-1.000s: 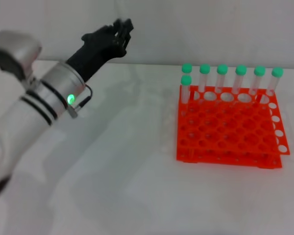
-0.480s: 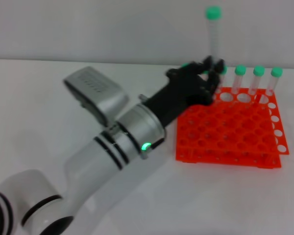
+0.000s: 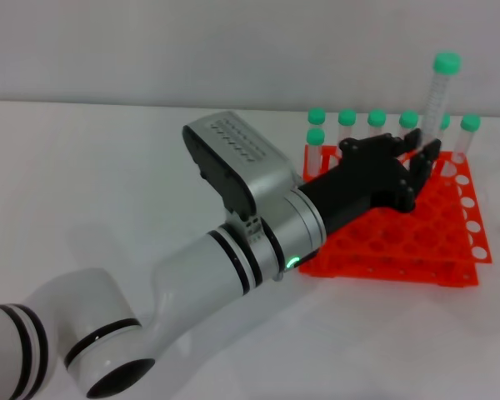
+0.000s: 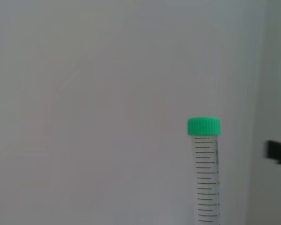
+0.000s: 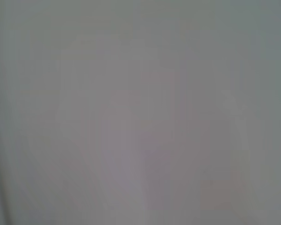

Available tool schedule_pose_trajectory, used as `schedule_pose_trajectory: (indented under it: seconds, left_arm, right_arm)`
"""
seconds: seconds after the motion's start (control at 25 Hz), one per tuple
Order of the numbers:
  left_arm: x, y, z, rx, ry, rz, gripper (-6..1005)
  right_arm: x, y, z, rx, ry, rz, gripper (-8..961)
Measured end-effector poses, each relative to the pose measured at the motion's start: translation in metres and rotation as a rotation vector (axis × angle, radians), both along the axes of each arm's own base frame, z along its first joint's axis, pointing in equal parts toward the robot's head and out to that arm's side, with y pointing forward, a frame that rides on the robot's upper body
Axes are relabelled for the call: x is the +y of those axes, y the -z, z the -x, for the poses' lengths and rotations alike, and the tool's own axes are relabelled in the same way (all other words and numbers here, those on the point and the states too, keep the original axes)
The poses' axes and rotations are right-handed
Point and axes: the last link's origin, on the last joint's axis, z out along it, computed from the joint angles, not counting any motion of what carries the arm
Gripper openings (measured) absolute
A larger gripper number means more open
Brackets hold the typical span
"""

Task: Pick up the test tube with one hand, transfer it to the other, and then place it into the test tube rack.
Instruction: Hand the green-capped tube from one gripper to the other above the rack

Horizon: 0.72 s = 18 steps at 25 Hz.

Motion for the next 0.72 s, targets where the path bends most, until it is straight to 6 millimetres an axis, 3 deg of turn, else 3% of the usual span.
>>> schedule_pose_trajectory:
  seconds: [0.28,0.52,0.72]
  left_arm:
    - [-0.007,0.006,-0.005,0.06,0.086,-0.008,184]
    - [-0.008,0.006,-0.005,0.066,0.09,-0.009,183]
    - [-0.008,0.006,-0.004,0.066,0.087,-0.01,183]
  right_arm:
    - [0.036,0.023,0.031,-0.106,-0.054,0.178,870]
    - [0.053,0.019,0.051,-0.191,-0.069,0.25,870]
    - [0.057,0.018,0.064,-0.221,-0.102,0.285,859]
